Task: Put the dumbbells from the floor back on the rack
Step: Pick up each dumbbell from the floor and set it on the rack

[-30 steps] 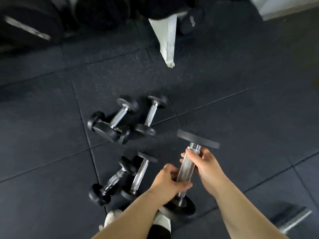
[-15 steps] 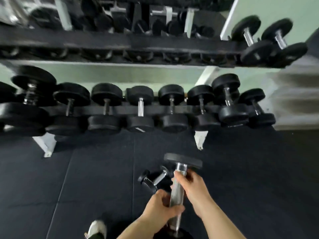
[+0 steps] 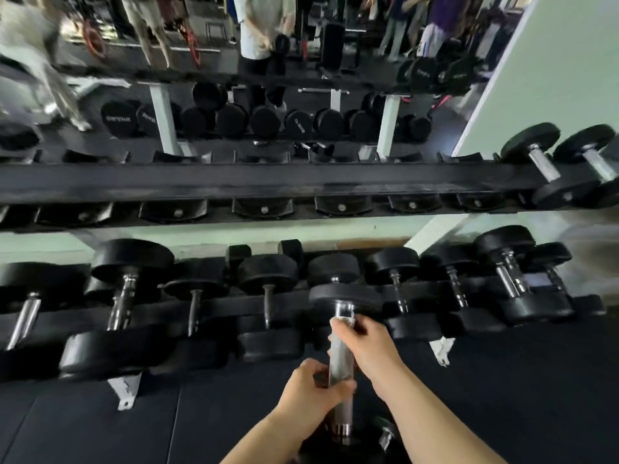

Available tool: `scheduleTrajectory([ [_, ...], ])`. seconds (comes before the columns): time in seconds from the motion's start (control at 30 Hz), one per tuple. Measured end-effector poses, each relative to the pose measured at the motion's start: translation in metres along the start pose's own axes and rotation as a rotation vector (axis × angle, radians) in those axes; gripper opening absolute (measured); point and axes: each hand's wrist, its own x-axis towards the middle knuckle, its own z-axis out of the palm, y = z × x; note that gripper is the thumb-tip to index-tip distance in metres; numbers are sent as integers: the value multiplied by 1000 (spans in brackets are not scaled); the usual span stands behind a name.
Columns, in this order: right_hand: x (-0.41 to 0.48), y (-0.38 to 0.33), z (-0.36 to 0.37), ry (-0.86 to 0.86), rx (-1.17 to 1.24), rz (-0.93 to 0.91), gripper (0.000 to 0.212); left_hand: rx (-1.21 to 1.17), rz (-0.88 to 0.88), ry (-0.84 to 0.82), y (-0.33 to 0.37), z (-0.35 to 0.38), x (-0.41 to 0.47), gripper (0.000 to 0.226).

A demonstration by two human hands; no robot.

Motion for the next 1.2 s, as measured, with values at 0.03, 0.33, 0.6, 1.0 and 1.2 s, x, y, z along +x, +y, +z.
scheduleTrajectory([
  [0.03, 10, -10, 5, 0, -4, -11, 9, -7, 5, 2, 8, -9, 9, 23],
  [0.33, 134, -98, 20, 39, -42, -112, 12, -81, 69, 26, 83, -61, 126, 18],
  [0.6, 296, -183, -25, 84, -114, -105, 25, -123, 71, 19, 192, -59, 274, 19],
  [1.0, 425, -211, -33, 81, -265, -83, 38, -93, -14, 42, 235, -56, 393, 22],
  [1.2, 442, -206, -27, 64, -282, -62, 27, -109, -47, 50, 229, -55, 411, 21],
])
